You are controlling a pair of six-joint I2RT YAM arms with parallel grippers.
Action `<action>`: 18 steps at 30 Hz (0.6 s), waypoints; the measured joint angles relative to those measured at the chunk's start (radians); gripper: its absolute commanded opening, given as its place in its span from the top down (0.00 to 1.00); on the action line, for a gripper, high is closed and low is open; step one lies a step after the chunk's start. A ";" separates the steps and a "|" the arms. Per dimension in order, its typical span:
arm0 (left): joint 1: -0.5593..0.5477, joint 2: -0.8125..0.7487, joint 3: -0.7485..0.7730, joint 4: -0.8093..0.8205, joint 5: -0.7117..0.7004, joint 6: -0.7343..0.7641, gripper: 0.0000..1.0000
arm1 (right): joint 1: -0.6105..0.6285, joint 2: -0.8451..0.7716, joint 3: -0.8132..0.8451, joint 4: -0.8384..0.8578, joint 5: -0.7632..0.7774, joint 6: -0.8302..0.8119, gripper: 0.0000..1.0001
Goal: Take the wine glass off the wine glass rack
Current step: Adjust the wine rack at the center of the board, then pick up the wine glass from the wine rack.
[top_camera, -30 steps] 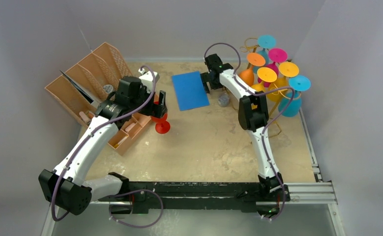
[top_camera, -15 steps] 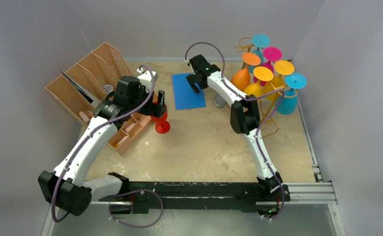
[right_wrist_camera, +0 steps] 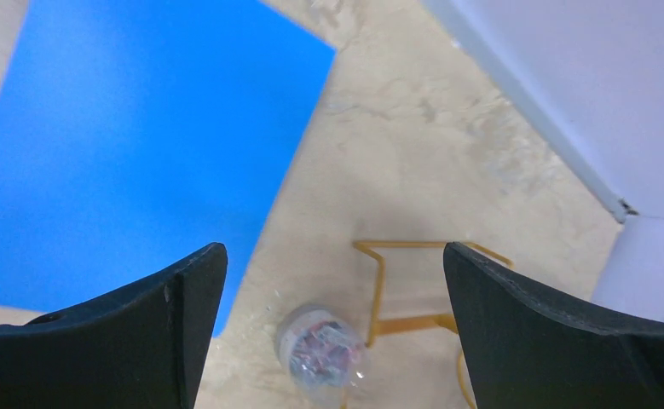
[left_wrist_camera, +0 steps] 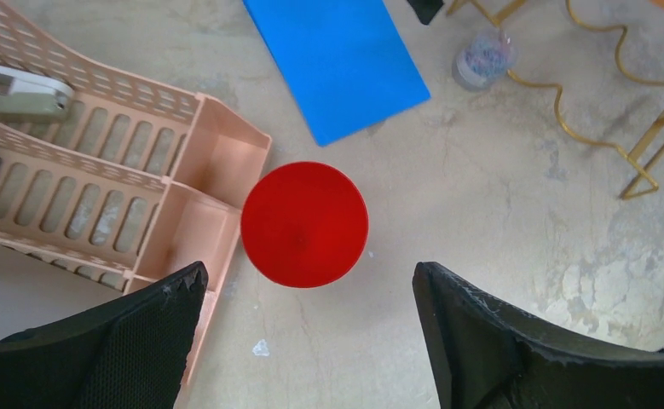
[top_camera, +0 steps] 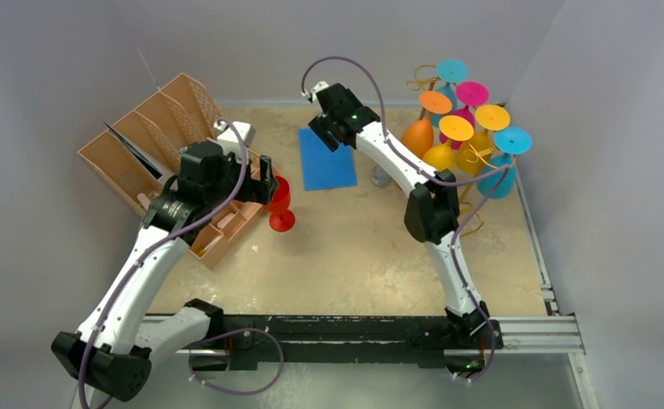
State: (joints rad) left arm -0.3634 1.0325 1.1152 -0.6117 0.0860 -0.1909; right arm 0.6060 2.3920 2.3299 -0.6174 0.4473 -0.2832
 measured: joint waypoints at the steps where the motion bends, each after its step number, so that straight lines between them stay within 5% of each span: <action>1: 0.004 -0.018 -0.003 0.005 -0.010 -0.002 0.10 | 0.005 -0.034 -0.018 0.013 0.008 -0.008 0.01; 7: 0.012 -0.092 -0.026 0.044 -0.064 -0.011 0.10 | 0.055 -0.266 -0.175 0.105 0.062 -0.050 0.01; 18: 0.016 -0.173 -0.068 0.074 -0.166 -0.035 0.08 | 0.230 -0.908 -0.805 0.191 0.034 0.089 0.03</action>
State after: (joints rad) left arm -0.3470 0.8597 1.0477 -0.5381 -0.0799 -0.2256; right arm 0.8356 1.4845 1.5249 -0.4267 0.4812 -0.1940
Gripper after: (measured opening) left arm 0.901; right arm 0.986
